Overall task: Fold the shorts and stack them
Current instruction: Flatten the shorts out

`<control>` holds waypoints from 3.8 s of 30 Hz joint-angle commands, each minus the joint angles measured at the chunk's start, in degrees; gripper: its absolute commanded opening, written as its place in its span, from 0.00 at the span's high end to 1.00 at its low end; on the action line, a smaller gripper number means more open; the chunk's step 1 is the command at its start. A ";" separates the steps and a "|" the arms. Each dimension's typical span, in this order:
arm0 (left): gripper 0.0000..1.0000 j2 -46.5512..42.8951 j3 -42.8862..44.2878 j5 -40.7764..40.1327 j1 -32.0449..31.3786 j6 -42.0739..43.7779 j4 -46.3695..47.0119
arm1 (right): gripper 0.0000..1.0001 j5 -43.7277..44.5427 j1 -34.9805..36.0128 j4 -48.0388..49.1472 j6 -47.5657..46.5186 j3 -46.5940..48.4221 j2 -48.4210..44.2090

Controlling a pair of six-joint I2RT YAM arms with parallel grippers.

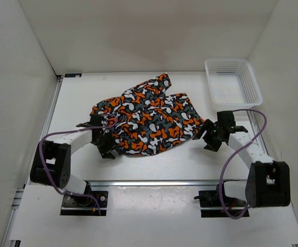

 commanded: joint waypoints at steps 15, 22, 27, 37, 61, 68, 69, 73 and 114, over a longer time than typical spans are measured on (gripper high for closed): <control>0.89 -4.39 10.28 -0.23 -3.00 2.76 -1.84 | 0.66 0.11 -1.12 13.81 0.52 13.55 26.19; 0.89 -14.33 20.12 -8.84 -3.52 6.01 -19.09 | 1.00 2.84 -1.12 12.23 -2.21 18.56 26.81; 0.89 -13.29 22.86 -9.90 -3.52 6.54 -21.31 | 1.00 3.36 -1.12 11.00 -3.35 18.56 24.01; 0.33 -4.41 11.96 -4.89 -6.95 6.01 -3.47 | 1.00 3.37 -1.12 9.86 -4.93 16.72 22.33; 0.90 -2.89 30.93 -12.89 -6.60 15.06 -21.98 | 1.00 4.51 -1.12 1.96 -9.14 18.39 14.34; 0.90 -8.80 31.65 -15.52 -6.60 16.21 -31.94 | 1.00 4.43 -1.12 -3.93 -10.47 15.06 5.29; 0.90 -8.80 31.65 -14.92 -6.60 15.60 -31.41 | 1.00 4.42 -1.12 -4.81 -10.47 13.83 3.71; 0.90 -2.05 32.51 -11.76 -6.60 14.28 -23.86 | 1.00 3.37 0.63 -5.43 -9.94 13.03 2.55; 0.22 6.41 27.60 -6.74 -12.92 14.72 -5.30 | 0.30 10.93 1.16 -7.81 -9.94 16.10 1.15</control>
